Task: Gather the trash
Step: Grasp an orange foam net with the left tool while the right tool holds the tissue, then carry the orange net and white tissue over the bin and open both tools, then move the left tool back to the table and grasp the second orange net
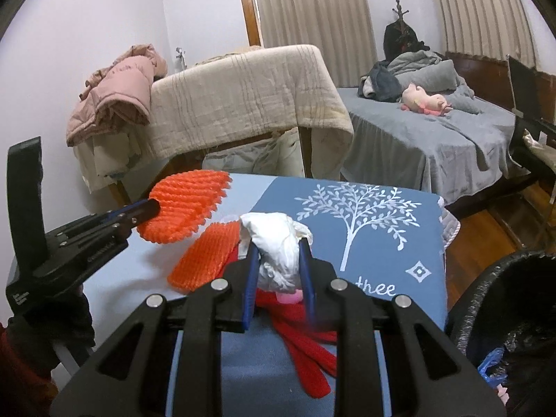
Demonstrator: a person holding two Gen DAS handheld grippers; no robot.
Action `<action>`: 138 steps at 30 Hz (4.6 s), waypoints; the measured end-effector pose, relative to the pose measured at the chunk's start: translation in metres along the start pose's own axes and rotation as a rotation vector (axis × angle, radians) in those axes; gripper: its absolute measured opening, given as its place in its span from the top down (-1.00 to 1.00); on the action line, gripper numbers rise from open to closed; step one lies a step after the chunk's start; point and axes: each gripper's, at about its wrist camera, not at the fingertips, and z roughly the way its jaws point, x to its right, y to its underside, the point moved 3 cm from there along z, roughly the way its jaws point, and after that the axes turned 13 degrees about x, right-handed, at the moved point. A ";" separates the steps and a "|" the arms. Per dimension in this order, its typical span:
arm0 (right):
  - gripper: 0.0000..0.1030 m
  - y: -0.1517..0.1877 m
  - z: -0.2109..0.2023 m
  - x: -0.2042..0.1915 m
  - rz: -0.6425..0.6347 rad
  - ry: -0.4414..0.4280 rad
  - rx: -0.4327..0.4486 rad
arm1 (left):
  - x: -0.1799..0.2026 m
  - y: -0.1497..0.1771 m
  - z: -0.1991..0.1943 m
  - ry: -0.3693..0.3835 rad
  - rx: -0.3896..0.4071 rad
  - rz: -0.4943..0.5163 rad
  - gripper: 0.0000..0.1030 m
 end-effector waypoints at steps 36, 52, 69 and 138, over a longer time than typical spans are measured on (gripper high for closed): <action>0.58 -0.006 -0.122 0.101 0.057 0.260 0.076 | 0.157 -0.010 -0.036 0.281 0.007 0.072 0.79; 0.58 0.021 -0.194 0.194 0.121 0.511 0.087 | 0.277 0.011 -0.031 0.515 -0.039 0.134 0.79; 0.35 0.053 -0.236 0.250 0.165 0.665 0.062 | 0.349 0.037 -0.020 0.699 -0.111 0.126 0.47; -0.89 0.033 -0.011 0.053 -0.035 0.245 -0.012 | -0.009 0.077 0.061 -0.037 -0.311 0.026 -0.34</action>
